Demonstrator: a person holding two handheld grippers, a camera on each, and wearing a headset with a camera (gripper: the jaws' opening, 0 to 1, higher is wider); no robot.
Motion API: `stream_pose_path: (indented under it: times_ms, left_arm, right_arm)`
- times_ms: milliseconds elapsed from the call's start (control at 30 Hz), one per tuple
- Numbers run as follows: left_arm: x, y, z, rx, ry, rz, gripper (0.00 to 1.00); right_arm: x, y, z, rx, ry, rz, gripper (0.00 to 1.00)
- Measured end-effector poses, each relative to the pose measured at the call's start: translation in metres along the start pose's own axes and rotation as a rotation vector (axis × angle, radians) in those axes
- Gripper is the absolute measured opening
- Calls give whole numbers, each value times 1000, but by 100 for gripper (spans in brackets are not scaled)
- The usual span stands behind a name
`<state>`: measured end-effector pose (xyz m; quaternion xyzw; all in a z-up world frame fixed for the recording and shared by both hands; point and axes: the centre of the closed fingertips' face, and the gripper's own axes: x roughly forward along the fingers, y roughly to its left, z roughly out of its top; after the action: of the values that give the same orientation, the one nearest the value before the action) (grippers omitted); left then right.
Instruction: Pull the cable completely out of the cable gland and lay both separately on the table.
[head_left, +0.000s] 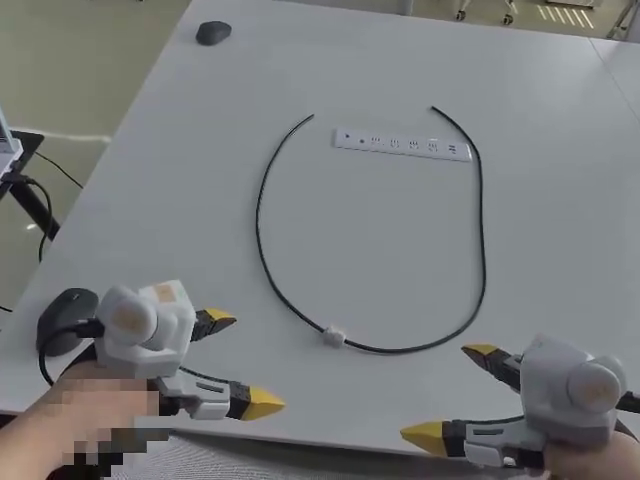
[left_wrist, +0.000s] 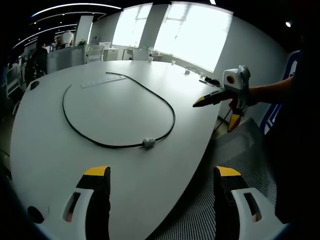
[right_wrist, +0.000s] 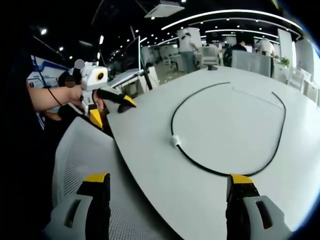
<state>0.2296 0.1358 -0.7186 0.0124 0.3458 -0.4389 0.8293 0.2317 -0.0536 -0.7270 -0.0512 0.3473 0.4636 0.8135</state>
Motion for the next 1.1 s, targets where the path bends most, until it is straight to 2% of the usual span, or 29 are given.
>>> stream_pose_path:
  times_ms: [200,333,400,567,767,1100]
  left_arm:
    - [1,0,-2,10,1,3,86]
    - [2,-1,-7,15,10,3,86]
    - [3,-1,-10,14,20,1,85]
    - [8,-2,-15,19,31,-5,83]
    - [11,-5,-16,27,39,-12,80]
    - [16,-3,-16,6,29,-11,82]
  right_arm:
    - [4,1,2,-10,8,4,97]
    - [8,4,10,-26,8,12,96]
    - [12,5,19,-47,1,21,95]
    - [23,2,32,-69,1,34,92]
    - [37,-1,43,-96,18,48,90]
    - [61,-1,46,-125,72,78,86]
